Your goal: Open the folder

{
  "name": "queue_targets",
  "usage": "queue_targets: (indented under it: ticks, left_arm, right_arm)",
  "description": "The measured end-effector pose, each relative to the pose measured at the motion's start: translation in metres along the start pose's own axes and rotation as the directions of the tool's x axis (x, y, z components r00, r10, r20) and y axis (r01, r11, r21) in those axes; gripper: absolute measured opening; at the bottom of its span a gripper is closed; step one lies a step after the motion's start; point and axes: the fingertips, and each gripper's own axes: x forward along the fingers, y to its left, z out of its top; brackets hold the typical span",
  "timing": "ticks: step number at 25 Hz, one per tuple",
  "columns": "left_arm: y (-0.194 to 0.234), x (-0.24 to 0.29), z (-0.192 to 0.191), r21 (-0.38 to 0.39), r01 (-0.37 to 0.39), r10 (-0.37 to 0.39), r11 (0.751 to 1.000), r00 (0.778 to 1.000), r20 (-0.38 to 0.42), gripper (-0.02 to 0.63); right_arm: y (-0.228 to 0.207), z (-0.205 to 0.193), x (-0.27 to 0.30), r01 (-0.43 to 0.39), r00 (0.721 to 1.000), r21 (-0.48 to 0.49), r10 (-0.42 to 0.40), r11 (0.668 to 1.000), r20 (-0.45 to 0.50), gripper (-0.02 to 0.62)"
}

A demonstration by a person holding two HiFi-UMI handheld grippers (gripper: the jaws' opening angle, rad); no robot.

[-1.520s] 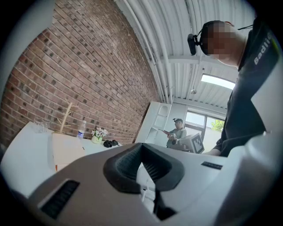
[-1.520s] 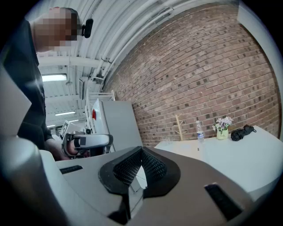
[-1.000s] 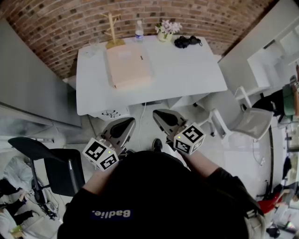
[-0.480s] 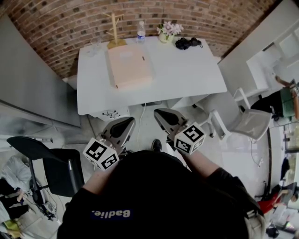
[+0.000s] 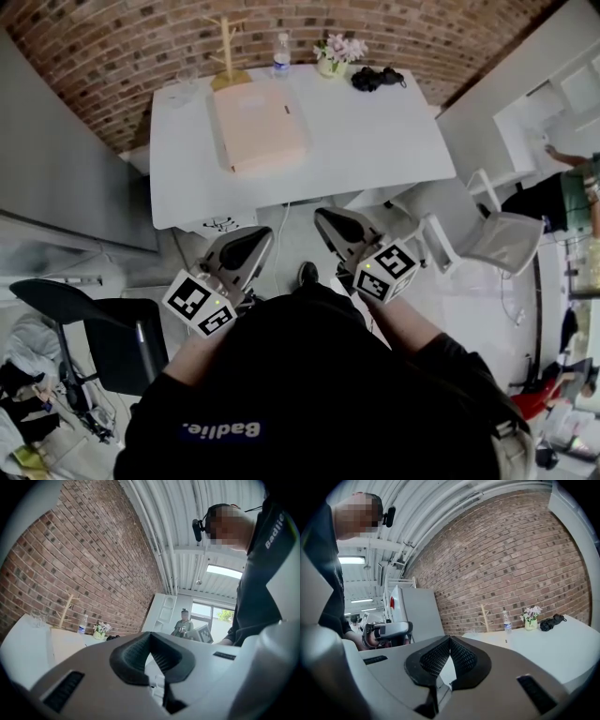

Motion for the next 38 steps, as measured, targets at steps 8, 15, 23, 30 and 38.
queue_targets:
  ticks: [8, 15, 23, 30, 38]
  left_arm:
    - [0.037, 0.048, 0.005, -0.013, -0.033, 0.034, 0.999, 0.999, 0.020, 0.002]
    - [0.091, 0.105, -0.006, 0.010, -0.136, 0.136, 0.991, 0.990, -0.037, 0.002]
    - [0.161, 0.156, -0.039, 0.116, -0.271, 0.286, 0.956, 0.948, -0.141, 0.002]
    - [0.214, 0.162, -0.073, 0.153, -0.346, 0.372, 0.926, 0.905, -0.206, 0.003]
    - [0.261, 0.158, -0.127, 0.262, -0.346, 0.423, 0.901, 0.835, -0.352, 0.040]
  right_arm:
    - [-0.060, 0.004, 0.028, -0.039, 0.999, 0.046, 0.039, 0.998, -0.006, 0.031]
    - [-0.149, 0.003, 0.062, -0.050, 0.997, 0.086, 0.056, 0.995, -0.060, 0.029]
    - [-0.226, -0.029, 0.107, -0.091, 0.983, 0.124, 0.109, 0.988, -0.146, 0.029]
    - [-0.257, -0.061, 0.139, -0.068, 0.974, 0.177, 0.104, 0.982, -0.204, 0.031]
    - [-0.279, -0.101, 0.162, 0.003, 0.965, 0.243, 0.060, 0.970, -0.254, 0.031]
